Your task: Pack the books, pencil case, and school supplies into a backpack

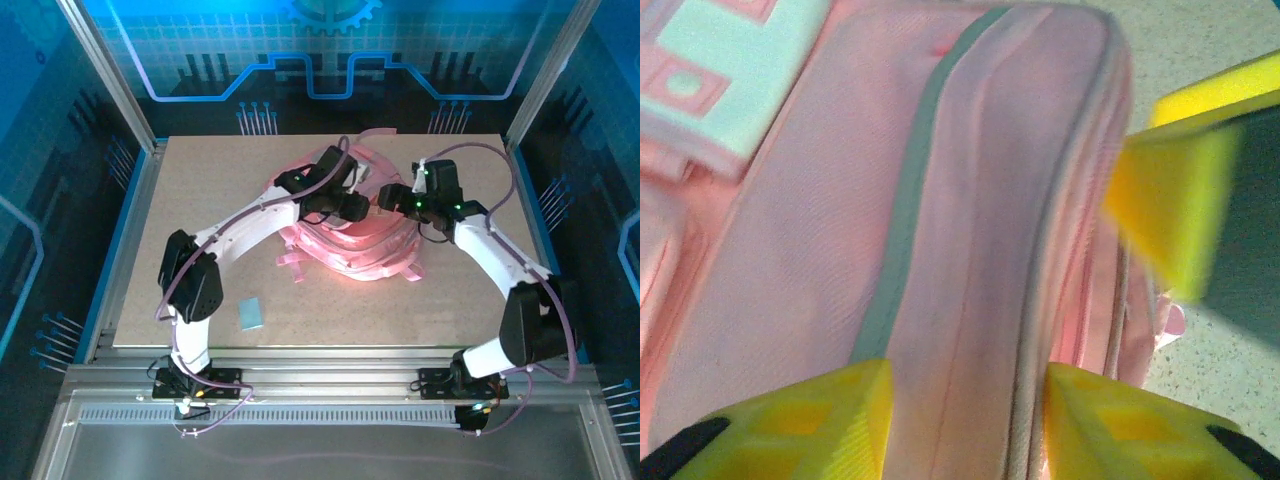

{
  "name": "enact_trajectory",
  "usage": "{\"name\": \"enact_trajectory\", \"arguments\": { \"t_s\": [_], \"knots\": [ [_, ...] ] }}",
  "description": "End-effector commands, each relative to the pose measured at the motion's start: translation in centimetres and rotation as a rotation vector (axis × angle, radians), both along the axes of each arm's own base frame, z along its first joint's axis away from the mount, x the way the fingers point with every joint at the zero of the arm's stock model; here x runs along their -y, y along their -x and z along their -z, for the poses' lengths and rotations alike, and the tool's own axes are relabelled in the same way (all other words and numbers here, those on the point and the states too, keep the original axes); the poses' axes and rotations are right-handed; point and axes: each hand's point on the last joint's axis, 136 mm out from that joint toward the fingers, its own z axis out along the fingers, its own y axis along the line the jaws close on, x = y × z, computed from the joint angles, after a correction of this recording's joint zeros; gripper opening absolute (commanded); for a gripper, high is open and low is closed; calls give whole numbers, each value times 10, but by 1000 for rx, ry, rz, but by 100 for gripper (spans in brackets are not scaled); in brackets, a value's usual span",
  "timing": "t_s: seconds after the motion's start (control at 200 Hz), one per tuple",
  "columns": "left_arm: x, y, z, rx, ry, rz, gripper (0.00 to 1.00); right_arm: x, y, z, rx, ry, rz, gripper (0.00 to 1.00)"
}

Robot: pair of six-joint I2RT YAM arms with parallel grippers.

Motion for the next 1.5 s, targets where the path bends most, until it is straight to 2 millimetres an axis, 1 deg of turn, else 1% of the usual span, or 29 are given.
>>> {"name": "enact_trajectory", "arguments": {
  "t_s": [0.0, 0.05, 0.125, 0.205, 0.27, 0.315, 0.33, 0.365, 0.38, 0.395, 0.43, 0.53, 0.575, 0.585, 0.605, 0.74, 0.86, 0.905, 0.975, 1.151, 1.326, 1.391, 1.496],
  "knots": [
    [-21, 9, -18, 2, 11, -78, 46, 5, 16, 6, -47, 23, -61, 78],
    [-26, 14, -15, -15, 1, -96, 49, 7, 20, 9, -63, 16, -68, 78],
    [-40, 22, -15, -34, -26, -142, 56, 10, 28, 12, -77, 14, -74, 78],
    [-62, 36, -9, -64, -73, -199, 66, 15, 36, 12, -83, 24, -68, 78],
    [-84, 51, 1, -95, -124, -261, 74, 19, 43, 13, -82, 36, -60, 79],
    [-100, 62, 9, -121, -159, -306, 80, 20, 47, 12, -75, 42, -57, 82],
    [-106, 66, 12, -131, -175, -322, 83, 21, 48, 13, -73, 42, -57, 84],
    [-121, 75, 19, -150, -214, -365, 85, 22, 51, 13, -66, 45, -55, 89],
    [-126, 79, 22, -161, -227, -385, 89, 22, 51, 13, -62, 45, -57, 92],
    [-132, 83, 25, -171, -243, -399, 91, 22, 52, 13, -60, 44, -57, 94],
    [-145, 94, 34, -205, -272, -445, 92, 22, 54, 13, -55, 41, -58, 100],
    [-174, 121, 56, -284, -310, -563, 93, 19, 57, 13, -57, 26, -72, 100],
    [-183, 132, 64, -305, -312, -604, 94, 18, 57, 14, -59, 20, -74, 100],
    [-186, 134, 66, -311, -314, -617, 97, 18, 57, 14, -60, 19, -73, 100],
    [-190, 139, 69, -319, -313, -639, 99, 17, 58, 15, -60, 17, -75, 100],
    [-213, 163, 90, -374, -255, -758, 99, 16, 58, 22, -77, 12, -72, 100],
    [-239, 189, 117, -433, -244, -870, 99, 16, 57, 29, -89, -1, -61, 100],
    [-241, 197, 128, -460, -222, -890, 99, 15, 58, 30, -90, -8, -59, 100],
    [-240, 203, 140, -484, -175, -906, 99, 14, 57, 30, -91, -15, -54, 100],
    [-237, 206, 163, -496, -132, -910, 95, 12, 58, 28, -87, -25, -48, 100],
    [-235, 212, 186, -549, -164, -907, 89, 12, 59, 25, -82, -21, -37, 100],
    [-233, 213, 191, -563, -176, -895, 83, 12, 60, 24, -81, -19, -36, 100],
    [-233, 213, 197, -571, -190, -881, 69, 13, 62, 23, -80, -18, -29, 100]
  ]
}}
